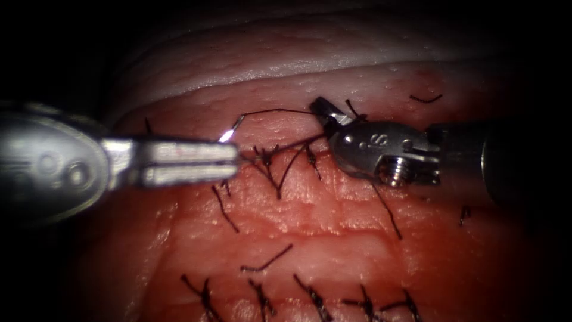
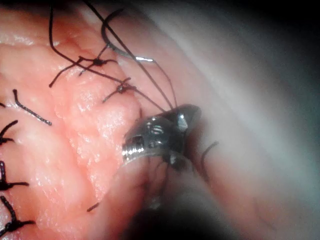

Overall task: Wound Closure
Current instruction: Release suture from left end-effector

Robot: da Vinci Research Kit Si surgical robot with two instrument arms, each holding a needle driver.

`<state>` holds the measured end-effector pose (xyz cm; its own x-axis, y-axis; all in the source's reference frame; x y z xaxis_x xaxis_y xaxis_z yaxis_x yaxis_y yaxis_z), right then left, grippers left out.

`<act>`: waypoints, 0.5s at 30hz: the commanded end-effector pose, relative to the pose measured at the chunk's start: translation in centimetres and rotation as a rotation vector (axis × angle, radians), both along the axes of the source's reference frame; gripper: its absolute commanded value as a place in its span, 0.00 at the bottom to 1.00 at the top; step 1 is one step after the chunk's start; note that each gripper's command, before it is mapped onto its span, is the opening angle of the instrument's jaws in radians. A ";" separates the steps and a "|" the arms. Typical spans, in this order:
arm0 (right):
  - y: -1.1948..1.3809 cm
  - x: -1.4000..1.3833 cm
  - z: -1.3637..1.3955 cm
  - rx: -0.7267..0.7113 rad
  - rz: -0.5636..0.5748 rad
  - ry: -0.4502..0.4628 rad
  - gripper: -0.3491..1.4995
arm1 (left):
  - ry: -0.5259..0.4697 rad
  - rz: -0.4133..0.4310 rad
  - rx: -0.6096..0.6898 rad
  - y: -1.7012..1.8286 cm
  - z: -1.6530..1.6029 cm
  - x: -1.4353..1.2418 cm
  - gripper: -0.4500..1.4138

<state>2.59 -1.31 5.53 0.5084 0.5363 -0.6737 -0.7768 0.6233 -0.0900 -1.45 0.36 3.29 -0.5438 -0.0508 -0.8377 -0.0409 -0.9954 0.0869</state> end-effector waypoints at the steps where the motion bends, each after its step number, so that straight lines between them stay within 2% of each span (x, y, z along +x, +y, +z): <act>1: 0.01 0.03 0.04 -0.001 -0.028 0.025 0.54 | -0.003 0.001 -0.001 0.03 0.06 -0.04 0.00; 2: 0.02 0.00 0.03 0.000 -0.037 0.034 0.78 | -0.007 0.003 -0.001 0.04 0.08 -0.03 0.00; 4: 0.03 -0.08 0.00 -0.004 -0.060 0.032 0.93 | -0.005 0.002 -0.001 0.06 0.12 -0.02 0.00; 10: -0.04 -0.47 -0.18 -0.027 -0.095 0.019 0.99 | 0.009 -0.019 -0.002 0.21 0.35 -0.04 0.00; 15: -0.15 -0.99 -0.39 -0.045 -0.120 0.001 0.99 | 0.032 -0.055 -0.009 0.39 0.72 -0.11 0.00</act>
<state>1.45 -1.48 5.03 0.5713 0.4390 -0.6935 -0.6960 0.7070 -0.1258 -1.54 0.81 4.15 -0.5866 -0.0250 -0.8095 -0.0993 -0.9898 0.1026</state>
